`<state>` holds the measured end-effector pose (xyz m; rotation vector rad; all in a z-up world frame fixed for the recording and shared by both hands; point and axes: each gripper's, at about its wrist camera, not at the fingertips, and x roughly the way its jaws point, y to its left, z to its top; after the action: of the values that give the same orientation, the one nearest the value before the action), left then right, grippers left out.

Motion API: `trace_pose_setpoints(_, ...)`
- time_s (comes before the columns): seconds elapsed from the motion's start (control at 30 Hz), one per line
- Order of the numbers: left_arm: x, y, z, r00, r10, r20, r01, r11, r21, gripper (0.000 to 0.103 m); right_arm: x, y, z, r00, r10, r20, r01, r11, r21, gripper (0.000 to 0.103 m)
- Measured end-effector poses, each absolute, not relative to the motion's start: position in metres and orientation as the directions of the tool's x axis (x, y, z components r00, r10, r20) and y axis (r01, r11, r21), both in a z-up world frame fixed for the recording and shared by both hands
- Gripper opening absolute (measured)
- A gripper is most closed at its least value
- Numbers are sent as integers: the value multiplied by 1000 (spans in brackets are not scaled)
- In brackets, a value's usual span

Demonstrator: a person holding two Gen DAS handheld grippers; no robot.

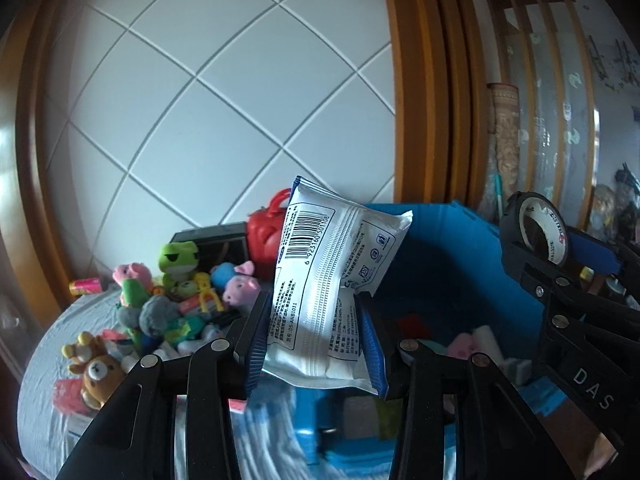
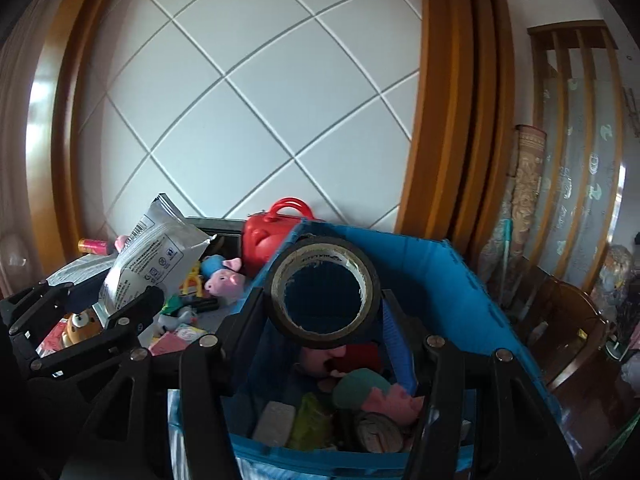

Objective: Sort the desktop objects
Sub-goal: 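Lift the packet and tape roll and carry them over the blue bin, then open the left gripper to drop the packet while the right releases the tape roll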

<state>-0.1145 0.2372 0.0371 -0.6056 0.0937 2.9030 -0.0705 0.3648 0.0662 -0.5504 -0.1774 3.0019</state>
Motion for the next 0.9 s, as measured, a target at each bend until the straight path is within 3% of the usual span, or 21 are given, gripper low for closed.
trace_pose_setpoints(0.4, -137, 385, 3, -839, 181, -513, -267, -959, 97, 41, -86, 518, 24, -874, 184, -449, -172, -983, -68, 56)
trace_pose_setpoints(0.7, -149, 416, -10, -824, 161, -543, -266, -956, 120, 41, -103, 555, 8, -860, 162, -483, -158, -986, -50, 56)
trace_pose_setpoints(0.9, -150, 415, -10, -832, 149, -535, -255, -959, 128, 47, -109, 554, 6, -860, 147, -489, -139, -989, -53, 56)
